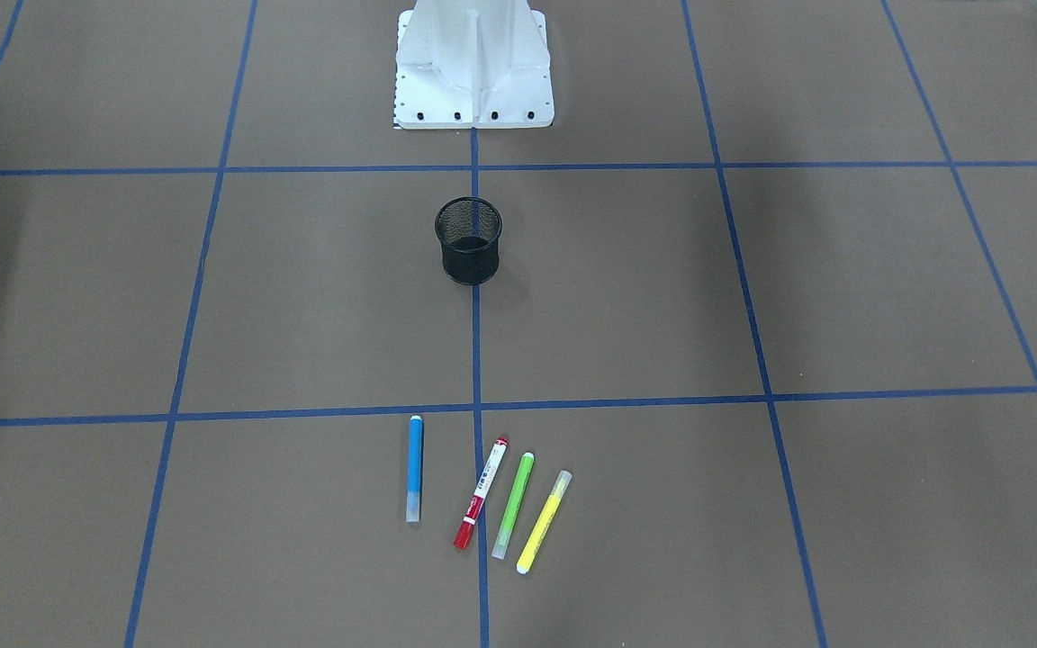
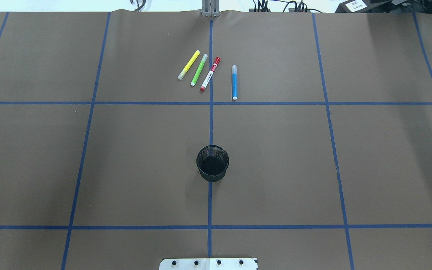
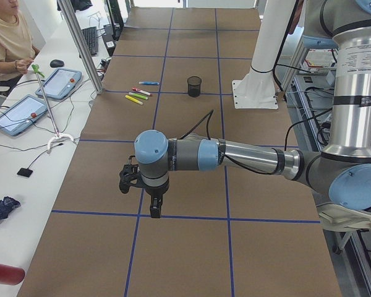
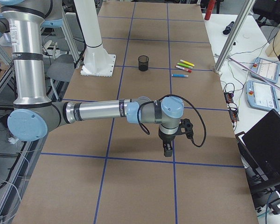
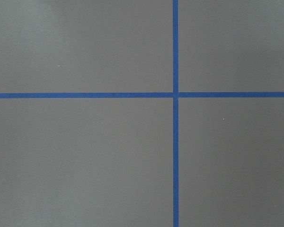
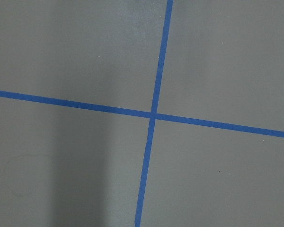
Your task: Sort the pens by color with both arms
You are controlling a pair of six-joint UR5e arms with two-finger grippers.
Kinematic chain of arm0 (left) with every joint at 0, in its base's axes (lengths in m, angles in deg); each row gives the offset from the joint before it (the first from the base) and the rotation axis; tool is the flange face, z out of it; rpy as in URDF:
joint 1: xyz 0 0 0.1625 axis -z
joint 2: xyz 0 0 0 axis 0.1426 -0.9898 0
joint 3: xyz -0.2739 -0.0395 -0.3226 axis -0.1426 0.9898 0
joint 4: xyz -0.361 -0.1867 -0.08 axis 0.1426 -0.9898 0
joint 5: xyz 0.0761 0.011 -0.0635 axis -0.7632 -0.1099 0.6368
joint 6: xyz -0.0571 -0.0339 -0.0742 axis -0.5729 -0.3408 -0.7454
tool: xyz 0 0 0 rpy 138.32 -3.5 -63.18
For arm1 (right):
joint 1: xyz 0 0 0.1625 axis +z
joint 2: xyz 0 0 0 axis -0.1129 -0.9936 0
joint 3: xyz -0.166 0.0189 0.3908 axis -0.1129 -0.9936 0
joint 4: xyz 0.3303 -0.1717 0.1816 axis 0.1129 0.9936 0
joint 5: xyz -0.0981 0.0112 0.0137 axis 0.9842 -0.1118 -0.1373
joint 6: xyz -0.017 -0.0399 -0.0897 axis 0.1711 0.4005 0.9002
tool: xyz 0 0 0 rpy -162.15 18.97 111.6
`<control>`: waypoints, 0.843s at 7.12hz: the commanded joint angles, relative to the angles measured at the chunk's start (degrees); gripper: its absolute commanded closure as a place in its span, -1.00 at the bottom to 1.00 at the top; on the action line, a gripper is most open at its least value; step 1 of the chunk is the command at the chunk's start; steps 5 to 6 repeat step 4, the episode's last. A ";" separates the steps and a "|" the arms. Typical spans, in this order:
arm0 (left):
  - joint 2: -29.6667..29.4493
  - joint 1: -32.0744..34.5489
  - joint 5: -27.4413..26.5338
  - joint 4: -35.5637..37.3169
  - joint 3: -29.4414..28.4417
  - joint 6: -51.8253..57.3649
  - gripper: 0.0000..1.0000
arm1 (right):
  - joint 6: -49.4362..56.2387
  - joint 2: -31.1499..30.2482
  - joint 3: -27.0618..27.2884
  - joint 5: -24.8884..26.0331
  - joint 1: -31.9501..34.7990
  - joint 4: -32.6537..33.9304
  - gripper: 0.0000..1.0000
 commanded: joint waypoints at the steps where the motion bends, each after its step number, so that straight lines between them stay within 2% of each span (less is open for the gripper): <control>1: -0.06 0.00 0.19 0.00 0.07 0.00 -0.99 | 0.00 -0.16 -0.06 -0.25 0.00 0.00 -0.99; 6: -0.05 0.00 0.28 0.00 0.15 0.09 -0.99 | 0.00 -0.16 -0.06 -0.26 -0.26 -0.09 -0.99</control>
